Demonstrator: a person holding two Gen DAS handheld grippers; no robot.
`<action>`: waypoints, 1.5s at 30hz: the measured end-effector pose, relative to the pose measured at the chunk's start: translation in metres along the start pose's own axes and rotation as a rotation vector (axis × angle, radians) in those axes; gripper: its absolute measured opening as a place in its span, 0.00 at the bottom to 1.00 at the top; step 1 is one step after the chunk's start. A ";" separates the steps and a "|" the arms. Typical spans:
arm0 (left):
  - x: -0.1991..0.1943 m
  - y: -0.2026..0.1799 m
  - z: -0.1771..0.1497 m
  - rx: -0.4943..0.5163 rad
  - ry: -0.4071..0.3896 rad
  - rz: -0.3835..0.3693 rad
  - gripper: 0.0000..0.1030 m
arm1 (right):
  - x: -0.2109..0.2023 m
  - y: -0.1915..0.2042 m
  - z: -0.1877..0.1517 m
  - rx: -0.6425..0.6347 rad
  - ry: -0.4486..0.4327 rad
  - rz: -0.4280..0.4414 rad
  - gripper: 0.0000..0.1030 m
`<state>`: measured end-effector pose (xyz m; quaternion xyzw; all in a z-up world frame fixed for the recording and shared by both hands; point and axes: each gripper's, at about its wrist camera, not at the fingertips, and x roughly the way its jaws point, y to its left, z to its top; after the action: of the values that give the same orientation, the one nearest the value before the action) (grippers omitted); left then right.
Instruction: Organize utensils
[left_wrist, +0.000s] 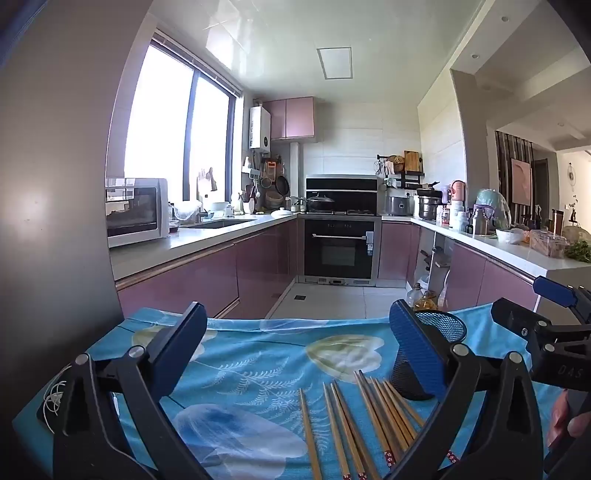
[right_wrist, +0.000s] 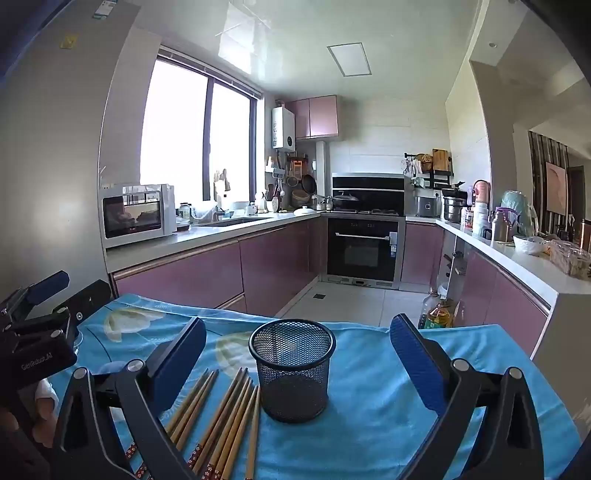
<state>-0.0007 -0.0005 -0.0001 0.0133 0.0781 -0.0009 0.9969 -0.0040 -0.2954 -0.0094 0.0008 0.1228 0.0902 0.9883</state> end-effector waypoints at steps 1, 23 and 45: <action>0.000 0.000 0.000 -0.001 -0.001 0.001 0.95 | 0.000 0.000 0.000 0.001 -0.001 0.002 0.94; 0.003 -0.002 -0.002 -0.030 0.012 -0.007 0.95 | -0.006 -0.001 0.003 -0.003 -0.071 0.009 0.94; 0.003 0.000 0.002 -0.026 0.008 0.004 0.95 | -0.001 -0.003 0.000 0.005 -0.051 0.022 0.94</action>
<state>0.0023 0.0000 0.0012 0.0006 0.0821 0.0020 0.9966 -0.0040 -0.2985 -0.0092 0.0071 0.0976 0.1006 0.9901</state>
